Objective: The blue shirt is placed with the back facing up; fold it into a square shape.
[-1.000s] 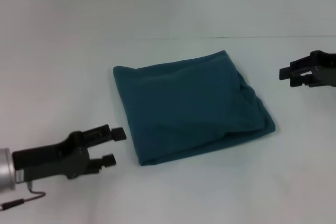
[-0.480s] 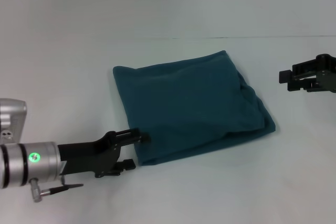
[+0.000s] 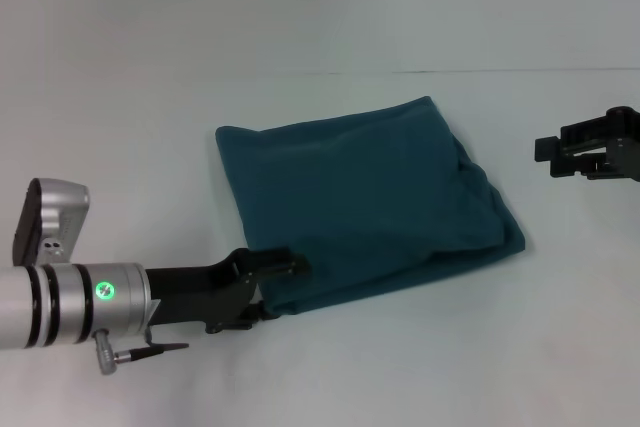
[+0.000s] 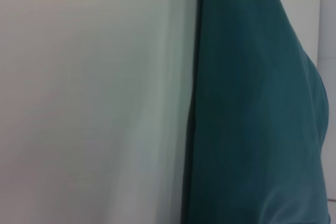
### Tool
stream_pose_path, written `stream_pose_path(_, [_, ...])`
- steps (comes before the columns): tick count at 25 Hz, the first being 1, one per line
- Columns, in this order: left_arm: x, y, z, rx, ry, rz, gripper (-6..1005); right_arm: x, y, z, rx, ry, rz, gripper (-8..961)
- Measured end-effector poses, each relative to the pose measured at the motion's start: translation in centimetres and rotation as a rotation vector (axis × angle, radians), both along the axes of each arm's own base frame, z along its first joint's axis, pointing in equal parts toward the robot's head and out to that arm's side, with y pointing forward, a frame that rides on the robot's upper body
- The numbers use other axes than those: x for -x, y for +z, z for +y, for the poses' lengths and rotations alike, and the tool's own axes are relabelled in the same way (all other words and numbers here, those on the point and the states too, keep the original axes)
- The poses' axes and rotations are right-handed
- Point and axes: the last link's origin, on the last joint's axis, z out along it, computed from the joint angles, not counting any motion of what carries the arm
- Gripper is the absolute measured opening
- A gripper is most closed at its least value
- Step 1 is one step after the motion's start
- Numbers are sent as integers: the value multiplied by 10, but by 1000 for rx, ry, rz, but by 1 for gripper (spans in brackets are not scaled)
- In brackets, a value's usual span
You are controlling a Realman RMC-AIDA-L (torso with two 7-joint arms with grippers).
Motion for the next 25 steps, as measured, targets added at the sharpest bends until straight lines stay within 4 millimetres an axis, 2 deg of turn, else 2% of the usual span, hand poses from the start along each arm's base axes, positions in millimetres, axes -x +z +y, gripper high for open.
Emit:
stream_pose_path(7, [-1, -2, -3, -7, -16, -12, 856, 0, 1, 0, -7, -3, 10, 433])
stream_pose_path(13, [-1, -2, -4, -7, -17, -19, 643, -1, 2, 0, -11, -6, 14, 431])
stream_pose_path(18, [-1, -2, -5, -6, -21, -23, 408, -2, 3, 0, -15, -9, 14, 430])
stream_pose_path(25, [0, -1, -7, -6, -40, -22, 199, -3, 3, 0, -18, -21, 14, 428])
